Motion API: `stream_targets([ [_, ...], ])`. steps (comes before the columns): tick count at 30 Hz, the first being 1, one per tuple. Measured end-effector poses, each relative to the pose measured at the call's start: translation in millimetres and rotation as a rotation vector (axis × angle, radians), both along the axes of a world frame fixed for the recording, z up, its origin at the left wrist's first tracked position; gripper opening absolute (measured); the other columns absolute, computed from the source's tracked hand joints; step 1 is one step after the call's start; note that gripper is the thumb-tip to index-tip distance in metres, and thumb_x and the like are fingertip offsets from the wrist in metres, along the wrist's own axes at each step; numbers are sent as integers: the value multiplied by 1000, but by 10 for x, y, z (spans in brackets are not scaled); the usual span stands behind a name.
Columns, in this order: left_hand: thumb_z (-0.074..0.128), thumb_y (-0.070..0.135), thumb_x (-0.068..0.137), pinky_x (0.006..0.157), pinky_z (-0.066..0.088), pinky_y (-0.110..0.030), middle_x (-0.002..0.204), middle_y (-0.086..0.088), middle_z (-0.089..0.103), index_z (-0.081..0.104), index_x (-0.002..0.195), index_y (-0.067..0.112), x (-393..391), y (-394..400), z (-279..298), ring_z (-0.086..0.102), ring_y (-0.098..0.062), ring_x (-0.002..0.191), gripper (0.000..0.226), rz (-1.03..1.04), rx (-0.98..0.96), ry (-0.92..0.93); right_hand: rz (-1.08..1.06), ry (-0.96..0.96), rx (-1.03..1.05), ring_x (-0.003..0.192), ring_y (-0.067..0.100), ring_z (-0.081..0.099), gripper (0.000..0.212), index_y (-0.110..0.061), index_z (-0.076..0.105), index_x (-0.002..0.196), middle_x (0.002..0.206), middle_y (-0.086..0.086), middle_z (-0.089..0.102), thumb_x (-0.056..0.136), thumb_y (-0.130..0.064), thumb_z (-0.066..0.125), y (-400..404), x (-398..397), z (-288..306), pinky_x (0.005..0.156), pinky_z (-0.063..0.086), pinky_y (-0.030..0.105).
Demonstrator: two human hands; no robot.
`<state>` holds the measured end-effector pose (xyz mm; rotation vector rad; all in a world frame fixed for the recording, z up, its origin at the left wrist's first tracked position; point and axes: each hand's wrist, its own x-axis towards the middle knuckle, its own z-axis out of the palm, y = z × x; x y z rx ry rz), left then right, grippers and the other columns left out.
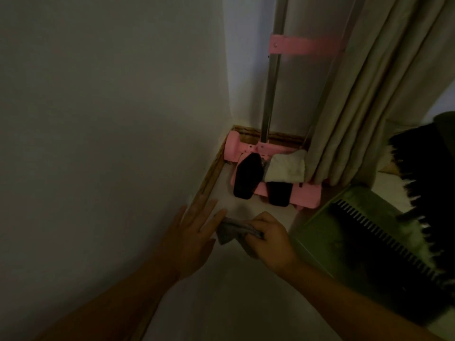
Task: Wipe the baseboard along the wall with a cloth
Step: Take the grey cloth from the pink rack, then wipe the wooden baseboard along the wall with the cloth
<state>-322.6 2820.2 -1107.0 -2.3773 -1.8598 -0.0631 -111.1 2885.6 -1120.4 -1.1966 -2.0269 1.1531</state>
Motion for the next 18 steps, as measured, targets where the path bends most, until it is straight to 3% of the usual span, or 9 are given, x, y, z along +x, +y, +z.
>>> stream_targets([
  [2, 50, 42, 84, 110, 18, -49, 158, -5, 15, 22, 149, 25, -3, -52, 2, 12, -29, 145, 73, 51, -15, 37, -38, -11, -22, 75, 1, 51, 10, -16, 74, 94, 85, -11, 49, 88, -14, 65, 75, 6, -32, 69, 40, 14],
  [4, 49, 44, 84, 109, 18, -51, 158, -5, 15, 24, 149, 24, -33, -96, -11, 12, -30, 144, 72, 84, -34, 65, -81, -8, -45, 74, 6, 54, 8, -16, 72, 85, 84, -6, 56, 88, -17, 65, 112, -31, -100, 66, 43, 17],
  [8, 48, 47, 84, 108, 18, -54, 158, -6, 14, 25, 148, 24, -142, -209, -68, 18, -34, 142, 72, 166, -99, 156, -164, 89, -159, 70, 5, 56, 12, -29, 67, 82, 77, -7, 60, 90, -21, 63, 83, -256, -248, 64, 46, 17],
  [10, 41, 48, 86, 108, 19, -56, 158, -6, 14, 23, 149, 24, -186, -242, -35, 21, -37, 140, 70, 194, -116, 211, -205, 149, -211, 69, 8, 58, 13, -29, 65, 83, 77, -2, 64, 92, -21, 61, 99, -450, -304, 67, 50, 25],
  [14, 43, 41, 84, 108, 20, -57, 152, -13, 29, 29, 147, 21, -249, -267, 93, 28, -41, 137, 67, 219, -64, 255, -310, 380, -289, 79, 7, 59, 15, -26, 67, 99, 97, 2, 69, 94, -14, 58, 186, -867, -351, 75, 49, 23],
  [17, 42, 37, 87, 108, 20, -57, 149, -17, 34, 36, 144, 18, -257, -300, 193, 32, -44, 135, 60, 219, 8, 270, -250, 514, -362, 106, -3, 53, 37, -24, 51, 132, 125, -22, 50, 96, -16, 56, 157, -1149, -394, 94, 40, 11],
  [18, 37, 37, 90, 108, 21, -57, 148, -17, 35, 40, 143, 17, -254, -309, 219, 33, -45, 134, 56, 221, 31, 271, -222, 532, -364, 114, -1, 51, 41, -24, 47, 135, 131, -21, 46, 96, -15, 55, 130, -1235, -434, 95, 37, 7],
])
